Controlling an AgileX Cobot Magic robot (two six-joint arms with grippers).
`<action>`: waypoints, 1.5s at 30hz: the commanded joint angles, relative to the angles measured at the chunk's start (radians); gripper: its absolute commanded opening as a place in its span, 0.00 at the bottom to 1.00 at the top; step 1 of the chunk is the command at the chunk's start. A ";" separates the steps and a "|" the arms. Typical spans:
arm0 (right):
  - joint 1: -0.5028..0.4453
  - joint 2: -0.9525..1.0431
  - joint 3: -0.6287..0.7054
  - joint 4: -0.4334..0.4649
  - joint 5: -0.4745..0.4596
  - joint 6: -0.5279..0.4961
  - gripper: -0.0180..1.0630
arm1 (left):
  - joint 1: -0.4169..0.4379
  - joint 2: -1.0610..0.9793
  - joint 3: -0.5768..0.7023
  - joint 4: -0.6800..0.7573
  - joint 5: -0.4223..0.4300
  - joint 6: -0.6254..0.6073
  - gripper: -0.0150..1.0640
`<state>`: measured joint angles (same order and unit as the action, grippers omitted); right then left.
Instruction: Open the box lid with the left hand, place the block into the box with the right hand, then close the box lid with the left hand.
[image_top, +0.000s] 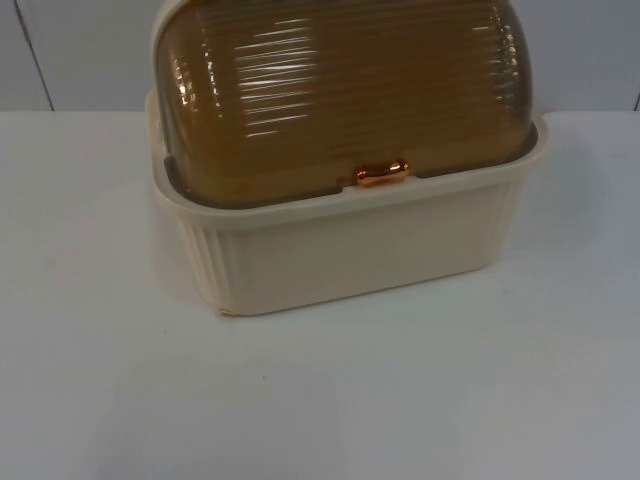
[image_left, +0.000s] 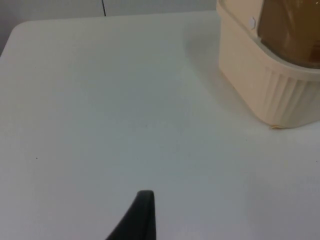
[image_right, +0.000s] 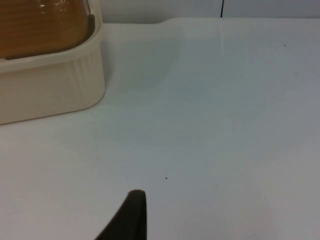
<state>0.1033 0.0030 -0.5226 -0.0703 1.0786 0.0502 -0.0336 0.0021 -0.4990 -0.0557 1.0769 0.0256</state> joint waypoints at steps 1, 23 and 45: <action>0.001 -0.003 0.007 -0.002 0.001 0.003 0.98 | -0.006 -0.002 0.004 0.002 -0.003 -0.005 0.99; 0.001 -0.003 0.007 -0.010 -0.001 -0.024 0.98 | -0.006 -0.002 0.004 0.002 -0.003 -0.005 0.99; -0.045 -0.003 0.007 -0.002 0.000 -0.024 0.98 | 0.037 -0.002 0.004 0.003 -0.003 -0.005 0.99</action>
